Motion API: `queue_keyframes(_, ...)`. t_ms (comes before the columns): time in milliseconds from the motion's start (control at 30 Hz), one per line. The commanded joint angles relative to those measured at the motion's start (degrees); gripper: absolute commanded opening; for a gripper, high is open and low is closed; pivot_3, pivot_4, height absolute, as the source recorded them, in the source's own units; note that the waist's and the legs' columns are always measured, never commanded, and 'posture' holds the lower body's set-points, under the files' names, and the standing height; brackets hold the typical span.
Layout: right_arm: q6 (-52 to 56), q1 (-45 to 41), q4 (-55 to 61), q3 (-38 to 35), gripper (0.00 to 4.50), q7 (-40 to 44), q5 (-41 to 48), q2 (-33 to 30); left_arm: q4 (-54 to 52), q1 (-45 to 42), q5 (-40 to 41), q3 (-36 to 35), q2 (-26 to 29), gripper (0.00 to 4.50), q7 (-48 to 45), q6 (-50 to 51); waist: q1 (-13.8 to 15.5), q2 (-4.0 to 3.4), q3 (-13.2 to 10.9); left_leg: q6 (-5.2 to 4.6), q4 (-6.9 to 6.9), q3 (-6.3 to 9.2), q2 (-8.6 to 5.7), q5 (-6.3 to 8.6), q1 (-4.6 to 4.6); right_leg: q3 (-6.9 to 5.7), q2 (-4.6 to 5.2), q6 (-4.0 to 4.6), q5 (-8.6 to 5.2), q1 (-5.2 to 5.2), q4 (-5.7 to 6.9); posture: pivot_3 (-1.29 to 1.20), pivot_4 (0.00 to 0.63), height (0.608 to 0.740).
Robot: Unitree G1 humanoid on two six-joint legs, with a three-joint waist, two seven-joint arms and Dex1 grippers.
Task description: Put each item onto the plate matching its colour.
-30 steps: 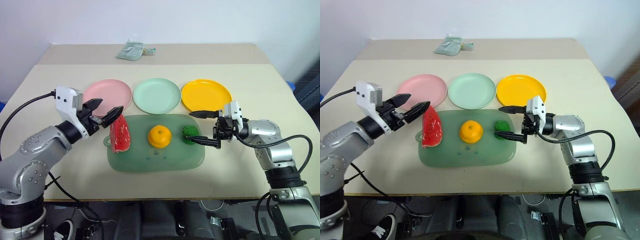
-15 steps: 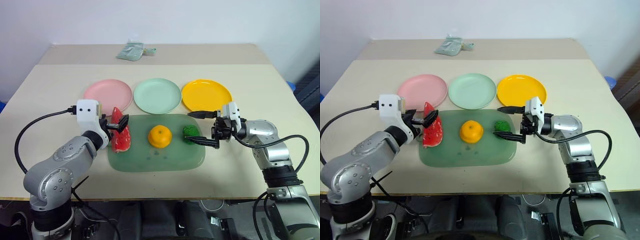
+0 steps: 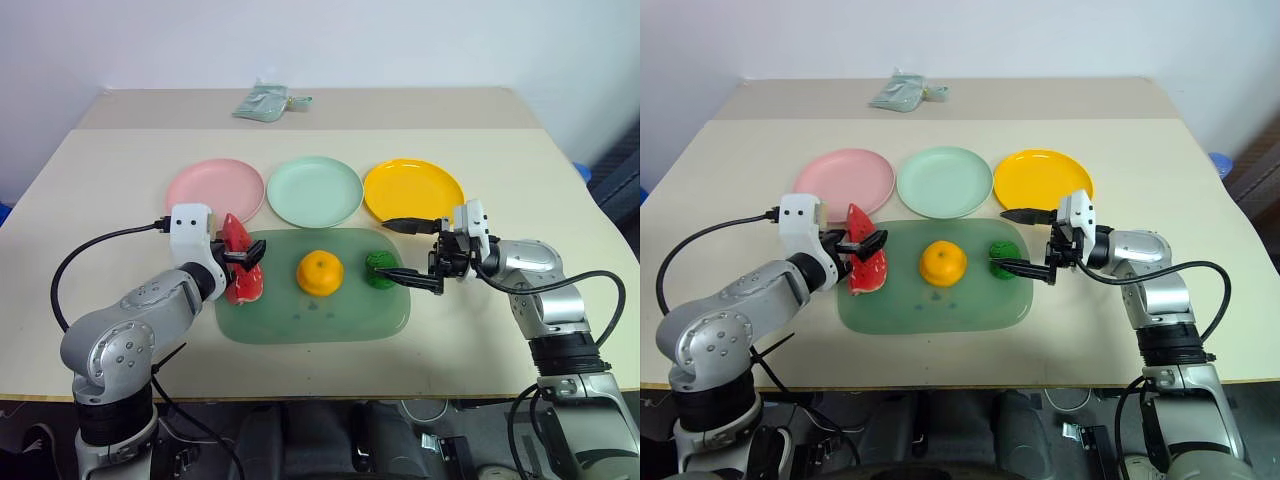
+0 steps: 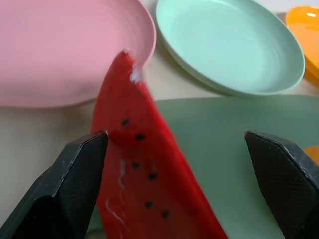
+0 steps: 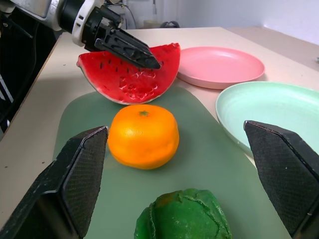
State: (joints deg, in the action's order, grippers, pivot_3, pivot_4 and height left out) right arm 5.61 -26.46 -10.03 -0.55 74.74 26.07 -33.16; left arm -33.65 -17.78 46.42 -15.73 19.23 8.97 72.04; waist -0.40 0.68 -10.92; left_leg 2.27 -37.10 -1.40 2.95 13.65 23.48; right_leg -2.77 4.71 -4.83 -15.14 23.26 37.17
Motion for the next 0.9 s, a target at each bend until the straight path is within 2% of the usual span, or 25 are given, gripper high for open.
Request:
queue_keyframes(33, -0.4, 0.4, 3.2, -1.3, 4.47, -0.5, 0.9, -0.1, 2.1, -1.7, -2.6, 2.0, 3.6, 4.5, -4.8, -3.0, 0.0, 0.0, 0.0, 0.0, 0.0, 0.0, 0.0, 0.0, 0.0, 0.0, 0.0, 0.0, 0.0, 0.0, 0.0, 0.0, 0.15, 0.74)
queue_keyframes(567, 1.4, -0.2, 4.7, -0.6, 4.47, -2.0, 0.7, 0.0, 9.3, -2.8, -5.2, 8.7, 18.4, 4.5, -33.2, -12.6, -0.1, 0.0, 0.0, 0.0, 0.04, -0.02, 0.0, 0.0, 0.01, -0.01, 0.0, 0.01, -0.01, 0.04, -0.02, 0.0, 0.15, 0.74)
queue_keyframes(767, 1.8, -0.3, 5.2, -0.3, 4.47, -2.4, 0.7, 0.1, 13.0, -2.6, -6.0, 8.3, 20.8, 4.5, -40.3, -16.5, -0.1, -0.01, 0.0, 0.0, 0.04, -0.02, 0.0, 0.0, 0.01, -0.01, 0.0, 0.01, -0.01, 0.05, -0.03, 0.0, 0.15, 0.74)
queue_keyframes(900, 1.9, -0.5, 4.9, -0.2, 4.47, -2.2, 0.6, 0.0, 13.0, -2.8, -7.1, 7.3, 22.1, 4.5, -41.7, -18.1, -0.1, -0.01, 0.0, 0.0, 0.05, -0.02, 0.01, 0.0, 0.02, -0.01, 0.0, 0.01, -0.01, 0.05, -0.04, 0.0, 0.15, 0.74)
